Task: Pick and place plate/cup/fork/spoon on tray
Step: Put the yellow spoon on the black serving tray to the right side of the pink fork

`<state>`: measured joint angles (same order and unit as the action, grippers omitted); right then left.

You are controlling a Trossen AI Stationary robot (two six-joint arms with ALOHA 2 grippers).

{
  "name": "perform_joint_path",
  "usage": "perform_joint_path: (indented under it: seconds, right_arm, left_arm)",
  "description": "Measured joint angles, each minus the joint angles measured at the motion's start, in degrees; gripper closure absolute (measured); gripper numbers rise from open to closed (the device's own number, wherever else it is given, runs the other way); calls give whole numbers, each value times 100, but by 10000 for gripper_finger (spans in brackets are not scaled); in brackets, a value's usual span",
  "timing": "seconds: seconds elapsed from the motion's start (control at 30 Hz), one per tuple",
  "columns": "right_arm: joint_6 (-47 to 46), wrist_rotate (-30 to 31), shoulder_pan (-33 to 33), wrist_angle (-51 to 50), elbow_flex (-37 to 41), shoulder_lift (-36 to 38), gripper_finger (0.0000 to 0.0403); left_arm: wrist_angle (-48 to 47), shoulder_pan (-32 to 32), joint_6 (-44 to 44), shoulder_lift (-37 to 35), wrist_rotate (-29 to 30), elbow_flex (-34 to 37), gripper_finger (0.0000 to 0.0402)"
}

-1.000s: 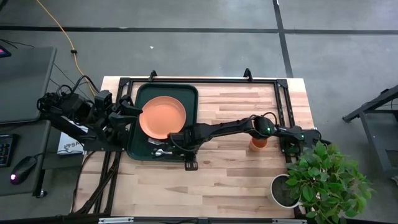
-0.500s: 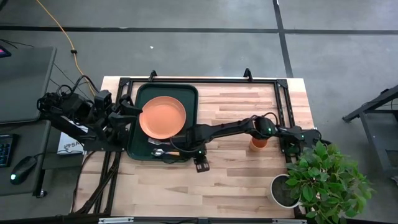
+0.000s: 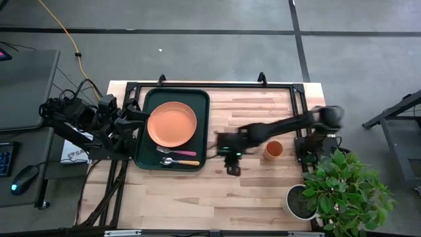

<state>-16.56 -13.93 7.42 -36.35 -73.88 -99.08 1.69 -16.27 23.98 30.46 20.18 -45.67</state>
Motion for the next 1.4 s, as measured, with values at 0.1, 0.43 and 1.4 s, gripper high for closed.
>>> perform_joint_path:
  seconds: [0.1, 0.43, 1.4]
  right_arm:
    - [-849, 567, 69, 1099, 1023, 1011, 295]
    - [-1052, 1762, 98, 3372, 1855, 1879, 295]
    - [-1349, 1219, 98, 1850, -1721, -584, 295]
  left_arm:
    - [-2, 2, -80, 0, 0, 0, 229]
    - [-13, -1, -127, 2, -2, 0, 229]
    - [-57, 23, -1520, -96, -1113, 0, 229]
